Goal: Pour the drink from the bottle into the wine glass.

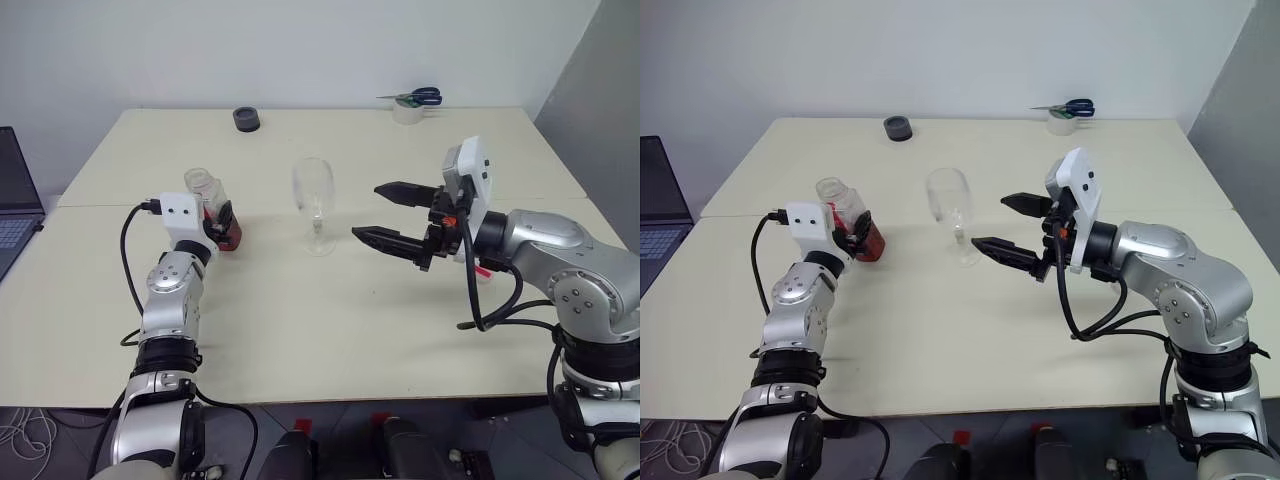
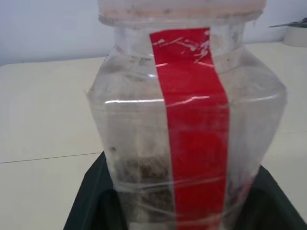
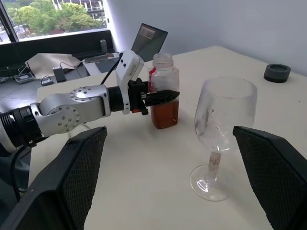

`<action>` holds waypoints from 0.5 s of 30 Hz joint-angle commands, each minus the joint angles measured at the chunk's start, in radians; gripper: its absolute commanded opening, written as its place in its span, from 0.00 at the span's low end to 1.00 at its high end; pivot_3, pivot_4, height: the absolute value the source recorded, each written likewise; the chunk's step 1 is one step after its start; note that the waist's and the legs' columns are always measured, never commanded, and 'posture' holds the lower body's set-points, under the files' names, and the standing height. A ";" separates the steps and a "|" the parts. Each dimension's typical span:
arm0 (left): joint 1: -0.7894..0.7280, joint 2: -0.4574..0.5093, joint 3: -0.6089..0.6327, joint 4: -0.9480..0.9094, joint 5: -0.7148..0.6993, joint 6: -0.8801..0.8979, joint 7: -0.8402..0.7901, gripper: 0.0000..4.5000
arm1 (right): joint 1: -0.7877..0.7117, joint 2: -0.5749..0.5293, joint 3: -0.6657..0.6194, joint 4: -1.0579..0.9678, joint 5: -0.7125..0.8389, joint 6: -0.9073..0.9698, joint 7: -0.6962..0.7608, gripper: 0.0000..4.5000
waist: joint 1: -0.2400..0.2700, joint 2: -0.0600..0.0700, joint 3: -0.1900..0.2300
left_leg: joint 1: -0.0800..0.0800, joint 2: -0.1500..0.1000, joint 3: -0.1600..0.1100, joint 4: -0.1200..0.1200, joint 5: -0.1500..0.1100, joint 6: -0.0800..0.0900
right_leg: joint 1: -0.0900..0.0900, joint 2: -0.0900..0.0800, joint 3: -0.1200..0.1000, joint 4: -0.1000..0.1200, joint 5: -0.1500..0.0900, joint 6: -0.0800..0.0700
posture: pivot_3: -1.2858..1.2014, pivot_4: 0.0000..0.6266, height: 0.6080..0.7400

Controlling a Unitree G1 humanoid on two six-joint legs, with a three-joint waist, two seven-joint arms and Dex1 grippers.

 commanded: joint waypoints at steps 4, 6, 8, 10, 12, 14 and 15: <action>-0.017 0.011 -0.004 -0.029 0.015 -0.003 0.017 0.40 | -0.021 0.000 -0.019 -0.038 0.020 -0.008 -0.016 1.00 | 0.000 0.000 0.000 | 0.000 0.000 0.000 0.000 0.000 0.000 | 0.000 0.000 0.000 0.000 0.000 0.000 | 0.52 0.24 1.00; -0.024 0.016 -0.030 -0.051 0.039 0.008 0.016 0.40 | -0.021 0.002 -0.019 -0.037 0.019 -0.010 -0.021 1.00 | 0.000 0.000 0.000 | 0.000 0.000 0.000 0.000 0.000 0.000 | 0.000 0.000 0.000 0.000 0.000 0.000 | 0.52 0.24 1.00; -0.040 0.023 -0.057 -0.069 0.060 0.011 0.004 0.40 | -0.021 0.009 -0.020 -0.034 0.016 -0.016 -0.032 1.00 | 0.000 0.000 0.000 | 0.000 0.000 0.000 0.000 0.000 0.000 | 0.000 0.000 0.000 0.000 0.000 0.000 | 0.52 0.24 1.00; -0.081 0.034 -0.087 -0.077 0.086 0.014 -0.011 0.40 | -0.026 0.030 -0.015 -0.024 -0.004 -0.039 -0.052 1.00 | 0.000 0.000 0.000 | 0.000 0.000 0.000 0.000 0.000 0.000 | 0.000 0.000 0.000 0.000 0.000 0.000 | 0.52 0.24 1.00; -0.120 0.043 -0.103 -0.068 0.102 0.016 -0.015 0.40 | -0.030 0.051 -0.001 -0.012 -0.032 -0.070 -0.067 1.00 | 0.000 0.000 0.000 | -0.001 0.000 -0.001 0.000 0.000 0.000 | 0.000 0.000 0.000 0.000 0.000 0.000 | 0.52 0.24 1.00; -0.154 0.048 -0.119 -0.062 0.114 0.023 -0.026 0.40 | -0.026 0.076 0.025 0.000 -0.072 -0.109 -0.078 1.00 | -0.001 0.000 0.000 | -0.001 -0.001 -0.001 0.001 0.000 0.000 | 0.000 0.000 0.000 0.000 0.000 0.000 | 0.52 0.24 1.00; -0.170 0.052 -0.133 -0.066 0.125 0.022 -0.036 0.40 | -0.022 0.091 0.037 0.007 -0.090 -0.129 -0.085 1.00 | -0.001 0.000 0.000 | -0.001 -0.001 0.000 0.001 0.000 0.000 | -0.001 0.000 0.000 0.000 0.000 0.000 | 0.52 0.24 1.00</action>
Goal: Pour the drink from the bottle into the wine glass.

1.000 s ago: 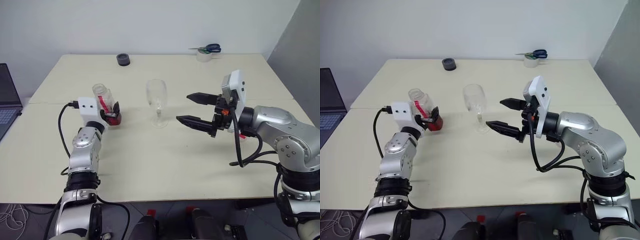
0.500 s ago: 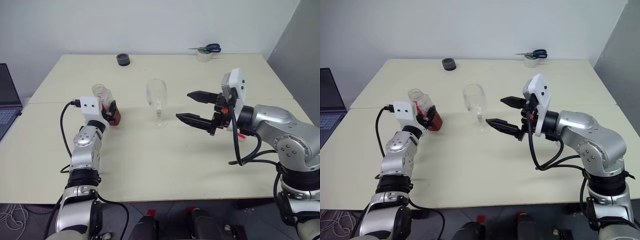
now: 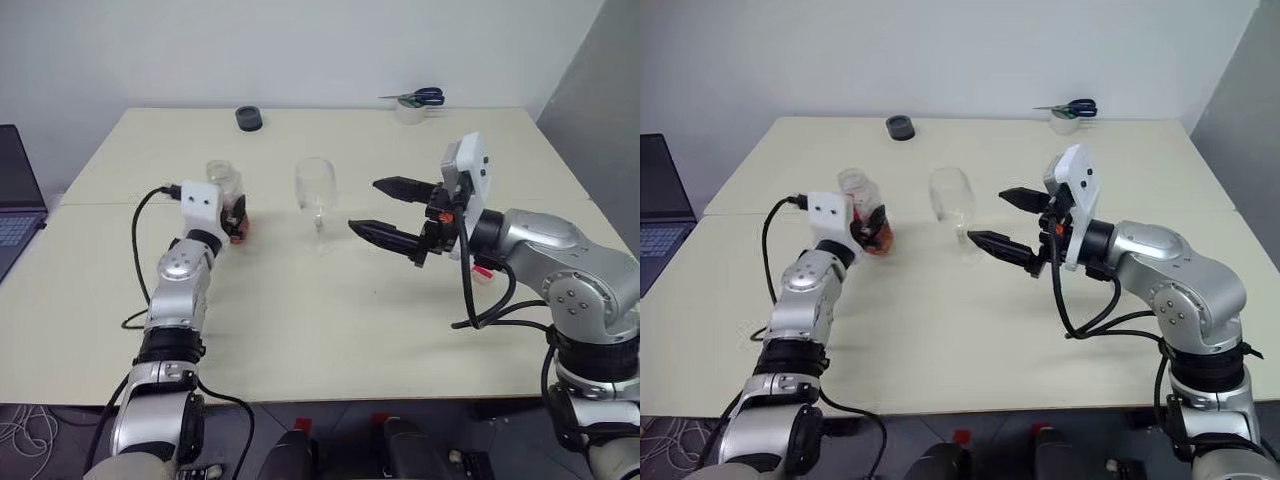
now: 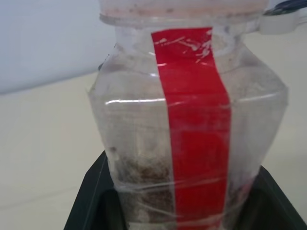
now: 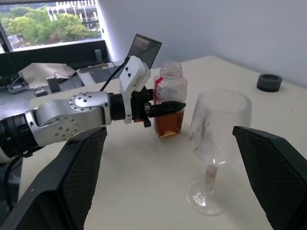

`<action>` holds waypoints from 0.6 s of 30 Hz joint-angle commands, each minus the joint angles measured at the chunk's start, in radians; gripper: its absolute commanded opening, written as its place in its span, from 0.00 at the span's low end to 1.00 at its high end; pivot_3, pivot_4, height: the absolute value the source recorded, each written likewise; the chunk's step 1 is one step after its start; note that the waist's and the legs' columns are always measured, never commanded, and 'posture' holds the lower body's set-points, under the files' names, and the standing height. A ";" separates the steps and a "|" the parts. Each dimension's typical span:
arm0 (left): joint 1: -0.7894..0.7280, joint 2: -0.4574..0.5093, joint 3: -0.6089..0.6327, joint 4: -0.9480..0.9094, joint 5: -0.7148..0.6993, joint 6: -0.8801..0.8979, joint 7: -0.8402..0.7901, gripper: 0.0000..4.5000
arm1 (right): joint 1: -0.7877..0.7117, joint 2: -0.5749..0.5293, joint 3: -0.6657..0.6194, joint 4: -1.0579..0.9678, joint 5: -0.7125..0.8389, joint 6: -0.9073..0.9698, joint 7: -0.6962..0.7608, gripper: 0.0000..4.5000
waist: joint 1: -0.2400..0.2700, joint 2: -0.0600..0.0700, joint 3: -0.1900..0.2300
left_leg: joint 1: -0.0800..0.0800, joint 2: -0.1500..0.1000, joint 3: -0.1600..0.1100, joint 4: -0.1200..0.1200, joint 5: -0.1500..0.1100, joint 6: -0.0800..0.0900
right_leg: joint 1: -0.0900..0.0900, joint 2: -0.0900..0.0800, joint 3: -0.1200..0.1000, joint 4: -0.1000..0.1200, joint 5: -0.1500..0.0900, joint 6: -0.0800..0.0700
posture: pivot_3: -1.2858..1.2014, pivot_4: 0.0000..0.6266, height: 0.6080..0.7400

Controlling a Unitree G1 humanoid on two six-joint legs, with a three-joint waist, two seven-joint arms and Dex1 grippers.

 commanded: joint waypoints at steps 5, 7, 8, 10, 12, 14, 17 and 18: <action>-0.128 0.066 -0.091 -0.046 0.085 -0.033 -0.078 0.40 | -0.010 0.109 0.046 0.071 -0.142 -0.186 -0.066 1.00 | -0.004 0.000 0.000 | 0.000 0.000 0.001 -0.001 0.000 0.000 | -0.002 0.000 0.000 0.001 0.000 0.000 | 0.52 0.24 1.00; -0.149 0.083 -0.109 -0.040 0.106 -0.046 -0.094 0.40 | -0.009 0.137 0.055 0.117 -0.188 -0.243 -0.078 1.00 | -0.005 0.000 0.000 | 0.000 0.000 0.001 -0.001 0.000 0.000 | -0.002 0.000 0.000 0.001 0.000 0.000 | 0.52 0.24 1.00; -0.158 0.092 -0.119 -0.037 0.120 -0.056 -0.100 0.40 | -0.009 0.148 0.059 0.137 -0.206 -0.268 -0.080 1.00 | -0.005 0.000 0.000 | 0.000 0.000 0.001 -0.001 0.000 0.000 | -0.002 0.000 0.000 0.001 0.000 0.000 | 0.52 0.24 1.00; -0.170 0.108 -0.132 -0.036 0.142 -0.070 -0.105 0.40 | -0.007 0.168 0.066 0.165 -0.233 -0.304 -0.077 1.00 | -0.005 0.000 0.000 | 0.000 0.000 0.001 -0.001 0.000 0.000 | -0.002 0.001 0.000 0.001 0.000 0.000 | 0.52 0.24 1.00; -0.184 0.128 -0.146 -0.035 0.166 -0.085 -0.114 0.40 | -0.008 0.188 0.074 0.189 -0.255 -0.336 -0.075 1.00 | -0.005 0.000 0.000 | 0.000 0.000 0.002 -0.001 0.000 0.000 | -0.003 0.001 0.000 0.001 0.000 0.000 | 0.52 0.24 1.00; -0.199 0.149 -0.164 -0.031 0.195 -0.106 -0.125 0.40 | -0.009 0.207 0.076 0.205 -0.266 -0.356 -0.074 1.00 | -0.006 0.000 0.000 | 0.000 0.000 0.002 -0.001 0.000 0.000 | -0.003 0.001 0.000 0.001 0.000 0.000 | 0.52 0.24 1.00; -0.225 0.178 -0.196 -0.021 0.235 -0.141 -0.152 0.40 | -0.006 0.225 0.075 0.215 -0.269 -0.371 -0.068 1.00 | -0.006 0.000 0.000 | 0.000 0.000 0.002 -0.001 0.000 0.000 | -0.003 0.001 0.000 0.001 0.000 0.000 | 0.52 0.24 1.00; -0.234 0.184 -0.207 -0.014 0.245 -0.151 -0.161 0.40 | -0.005 0.228 0.074 0.217 -0.269 -0.372 -0.066 1.00 | -0.006 0.000 0.000 | 0.000 0.000 0.002 -0.001 0.000 0.000 | -0.003 0.001 0.000 0.001 0.000 0.000 | 0.52 0.24 1.00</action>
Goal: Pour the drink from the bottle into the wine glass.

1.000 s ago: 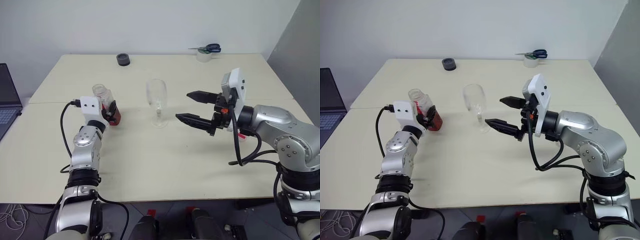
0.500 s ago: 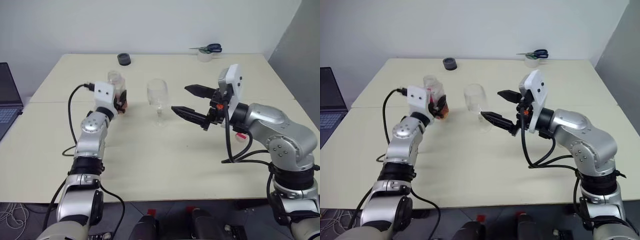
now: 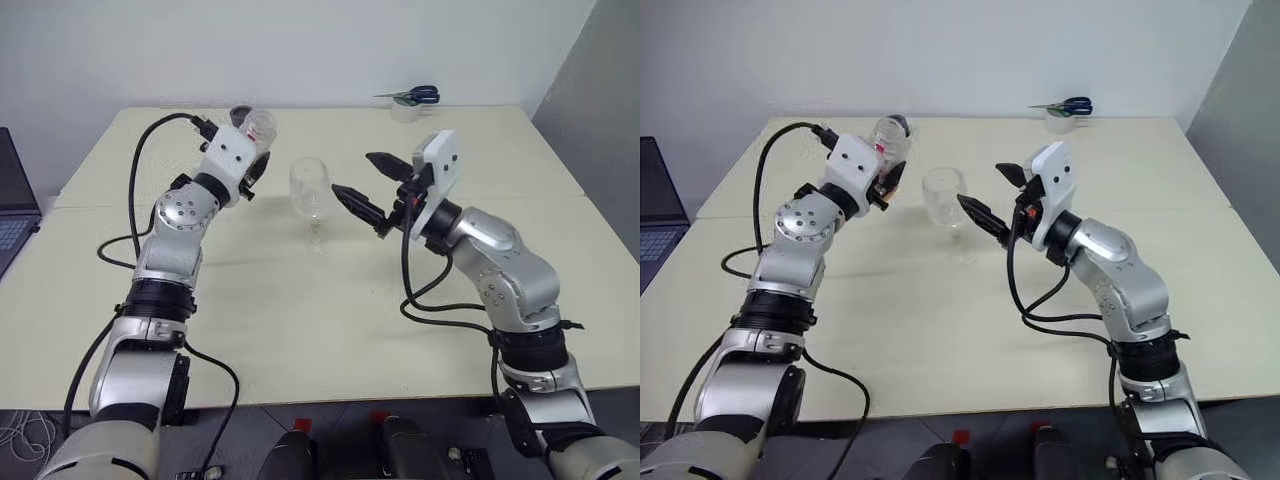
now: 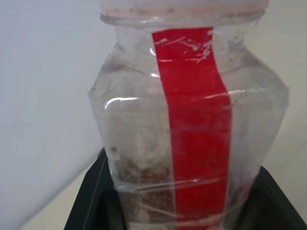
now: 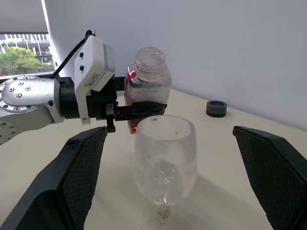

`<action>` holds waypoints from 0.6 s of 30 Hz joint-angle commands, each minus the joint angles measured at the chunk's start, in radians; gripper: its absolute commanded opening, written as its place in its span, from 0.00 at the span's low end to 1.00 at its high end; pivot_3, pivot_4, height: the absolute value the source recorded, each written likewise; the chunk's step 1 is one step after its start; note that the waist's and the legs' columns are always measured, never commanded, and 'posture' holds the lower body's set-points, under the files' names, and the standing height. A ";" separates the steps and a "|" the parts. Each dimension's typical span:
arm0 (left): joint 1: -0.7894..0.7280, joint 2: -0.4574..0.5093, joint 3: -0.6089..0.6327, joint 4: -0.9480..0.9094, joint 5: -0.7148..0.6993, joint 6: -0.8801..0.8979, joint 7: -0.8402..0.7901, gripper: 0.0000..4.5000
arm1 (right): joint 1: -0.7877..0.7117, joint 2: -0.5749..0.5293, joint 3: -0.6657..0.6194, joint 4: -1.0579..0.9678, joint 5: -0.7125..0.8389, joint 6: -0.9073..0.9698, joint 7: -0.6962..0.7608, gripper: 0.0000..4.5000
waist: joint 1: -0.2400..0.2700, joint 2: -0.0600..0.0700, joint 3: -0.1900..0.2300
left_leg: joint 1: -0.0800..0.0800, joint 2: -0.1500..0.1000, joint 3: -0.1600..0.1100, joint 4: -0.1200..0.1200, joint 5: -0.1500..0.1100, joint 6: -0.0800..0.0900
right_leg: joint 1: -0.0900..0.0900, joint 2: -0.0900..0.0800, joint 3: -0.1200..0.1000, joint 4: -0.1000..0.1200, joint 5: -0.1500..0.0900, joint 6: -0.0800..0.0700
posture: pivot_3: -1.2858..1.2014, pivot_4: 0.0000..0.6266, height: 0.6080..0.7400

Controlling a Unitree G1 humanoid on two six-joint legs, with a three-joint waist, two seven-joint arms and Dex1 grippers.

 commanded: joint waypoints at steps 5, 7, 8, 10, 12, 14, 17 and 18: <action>-0.108 0.054 -0.065 0.035 0.088 -0.106 -0.057 0.40 | -0.002 0.024 -0.010 -0.011 0.003 -0.044 0.023 1.00 | 0.000 0.000 0.000 | 0.000 0.000 0.000 0.000 0.000 0.000 | 0.000 0.000 0.000 0.000 0.000 0.000 | 0.52 0.24 1.00; -0.131 0.062 -0.078 0.065 0.108 -0.126 -0.063 0.40 | 0.001 0.026 -0.010 -0.015 0.005 -0.047 0.032 1.00 | 0.000 0.000 0.000 | 0.000 0.000 0.000 0.000 0.000 0.000 | 0.000 0.000 0.000 0.000 0.000 0.000 | 0.52 0.24 1.00; -0.144 0.067 -0.085 0.081 0.119 -0.139 -0.065 0.40 | 0.007 0.026 -0.013 -0.022 0.009 -0.047 0.037 1.00 | 0.000 0.000 0.000 | 0.000 0.000 0.000 0.000 0.000 0.000 | 0.000 0.000 0.000 0.000 0.000 0.000 | 0.52 0.24 1.00; -0.162 0.074 -0.095 0.104 0.135 -0.160 -0.072 0.40 | 0.022 0.024 -0.024 -0.038 0.019 -0.050 0.045 1.00 | -0.001 0.000 0.000 | 0.000 0.000 0.000 0.000 0.000 0.000 | 0.000 0.000 0.000 0.000 0.000 0.000 | 0.52 0.24 1.00; -0.179 0.081 -0.104 0.126 0.151 -0.184 -0.080 0.40 | 0.049 0.012 -0.041 -0.068 0.036 -0.052 0.056 1.00 | -0.001 0.000 0.000 | 0.000 0.000 0.000 0.000 0.000 0.000 | -0.001 0.000 0.000 0.000 0.000 0.000 | 0.52 0.24 1.00; -0.195 0.089 -0.114 0.144 0.166 -0.210 -0.091 0.40 | 0.095 -0.014 -0.062 -0.115 0.058 -0.048 0.074 1.00 | -0.001 0.000 0.000 | -0.001 0.000 0.000 0.000 0.000 0.000 | -0.001 0.000 0.000 0.000 0.000 0.000 | 0.52 0.24 1.00; -0.228 0.109 -0.130 0.188 0.190 -0.261 -0.108 0.40 | 0.177 -0.064 -0.091 -0.199 0.093 -0.031 0.097 1.00 | 0.001 0.000 0.000 | -0.003 0.000 0.000 0.000 0.000 0.000 | -0.002 0.000 0.000 0.000 0.000 0.000 | 0.52 0.24 1.00; -0.241 0.116 -0.135 0.205 0.195 -0.278 -0.118 0.40 | 0.202 -0.078 -0.101 -0.223 0.106 -0.023 0.099 1.00 | 0.001 0.000 0.000 | -0.003 -0.001 0.000 0.001 0.000 0.000 | -0.003 0.000 0.000 0.000 0.000 0.000 | 0.52 0.24 1.00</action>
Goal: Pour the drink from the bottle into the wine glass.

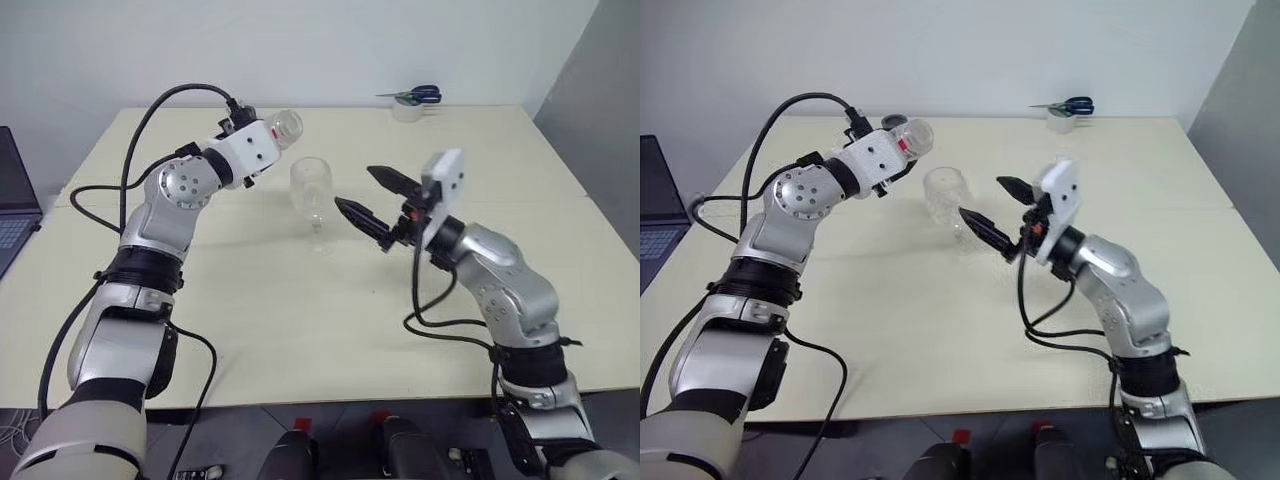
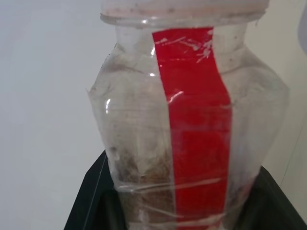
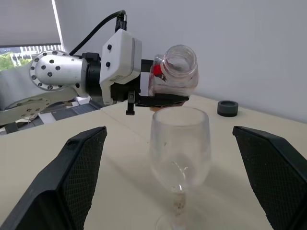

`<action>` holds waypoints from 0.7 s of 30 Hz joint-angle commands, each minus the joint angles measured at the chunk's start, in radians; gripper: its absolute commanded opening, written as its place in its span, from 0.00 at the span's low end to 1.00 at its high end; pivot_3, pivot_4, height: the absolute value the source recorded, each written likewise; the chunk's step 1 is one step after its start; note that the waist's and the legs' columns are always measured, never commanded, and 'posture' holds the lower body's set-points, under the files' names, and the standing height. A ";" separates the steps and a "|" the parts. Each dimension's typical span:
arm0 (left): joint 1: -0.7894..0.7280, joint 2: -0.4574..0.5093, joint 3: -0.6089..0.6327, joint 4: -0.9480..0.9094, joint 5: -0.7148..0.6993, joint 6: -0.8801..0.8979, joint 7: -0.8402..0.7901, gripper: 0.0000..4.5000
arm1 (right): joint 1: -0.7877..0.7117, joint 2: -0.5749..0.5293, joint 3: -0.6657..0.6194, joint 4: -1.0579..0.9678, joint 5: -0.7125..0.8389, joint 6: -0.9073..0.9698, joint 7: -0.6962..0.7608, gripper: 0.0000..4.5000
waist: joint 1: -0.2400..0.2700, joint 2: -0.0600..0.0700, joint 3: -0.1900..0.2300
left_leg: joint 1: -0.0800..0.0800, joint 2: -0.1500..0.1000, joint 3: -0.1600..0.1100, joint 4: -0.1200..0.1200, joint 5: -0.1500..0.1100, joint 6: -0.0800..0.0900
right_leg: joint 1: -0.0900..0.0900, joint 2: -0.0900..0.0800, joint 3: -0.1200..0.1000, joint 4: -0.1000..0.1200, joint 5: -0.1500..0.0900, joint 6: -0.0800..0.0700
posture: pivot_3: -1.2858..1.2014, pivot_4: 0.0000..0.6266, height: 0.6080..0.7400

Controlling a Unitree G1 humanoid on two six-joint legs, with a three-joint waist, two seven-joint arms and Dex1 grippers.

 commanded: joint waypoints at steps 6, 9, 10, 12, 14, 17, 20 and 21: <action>-0.123 0.054 -0.028 0.096 0.056 -0.151 -0.024 0.40 | 0.104 -0.058 -0.069 -0.155 0.094 0.023 0.002 1.00 | -0.003 0.000 0.000 | 0.000 0.000 0.001 0.000 0.000 0.000 | -0.001 0.000 0.000 0.001 0.000 0.000 | 0.52 0.24 1.00; -0.148 0.054 -0.034 0.128 0.065 -0.176 -0.023 0.40 | 0.126 -0.062 -0.069 -0.152 0.076 0.000 -0.012 1.00 | -0.002 0.000 0.000 | 0.000 0.000 0.001 0.000 0.000 0.000 | -0.001 0.000 0.001 0.001 0.000 0.000 | 0.52 0.24 1.00; -0.153 0.054 -0.036 0.135 0.069 -0.184 -0.022 0.40 | 0.130 -0.061 -0.068 -0.153 0.073 -0.004 -0.017 1.00 | -0.002 0.000 0.000 | 0.000 0.000 0.001 0.000 0.000 0.000 | -0.001 0.000 0.000 0.001 0.000 0.000 | 0.52 0.24 1.00; -0.159 0.057 -0.042 0.143 0.078 -0.200 -0.021 0.40 | 0.132 -0.056 -0.062 -0.155 0.071 -0.009 -0.026 1.00 | -0.003 0.000 0.000 | 0.000 0.000 0.002 0.000 0.000 0.000 | -0.001 0.000 0.001 0.001 0.000 0.000 | 0.52 0.24 1.00; -0.164 0.060 -0.048 0.147 0.090 -0.216 -0.020 0.40 | 0.133 -0.050 -0.054 -0.158 0.068 -0.013 -0.034 1.00 | -0.002 0.000 0.000 | 0.000 0.000 0.001 0.000 0.000 0.000 | -0.001 0.001 0.001 0.002 0.000 0.000 | 0.52 0.24 1.00; -0.167 0.065 -0.057 0.153 0.111 -0.236 -0.010 0.40 | 0.129 -0.036 -0.049 -0.156 0.071 -0.019 -0.052 1.00 | -0.002 0.000 0.000 | 0.000 0.000 0.001 0.000 0.000 0.000 | -0.001 0.001 0.001 0.002 0.000 0.000 | 0.52 0.24 1.00; -0.171 0.075 -0.077 0.156 0.155 -0.266 0.015 0.40 | 0.121 -0.017 -0.047 -0.155 0.074 -0.019 -0.073 1.00 | -0.002 0.000 0.000 | 0.000 0.000 0.001 0.000 0.000 0.000 | -0.001 0.001 0.001 0.002 0.000 0.000 | 0.52 0.24 1.00; -0.173 0.077 -0.079 0.159 0.162 -0.271 0.022 0.40 | 0.118 -0.010 -0.048 -0.157 0.078 -0.015 -0.080 1.00 | -0.002 0.000 0.000 | 0.000 0.000 0.001 0.000 0.000 0.000 | -0.001 0.001 0.001 0.002 0.000 0.000 | 0.52 0.24 1.00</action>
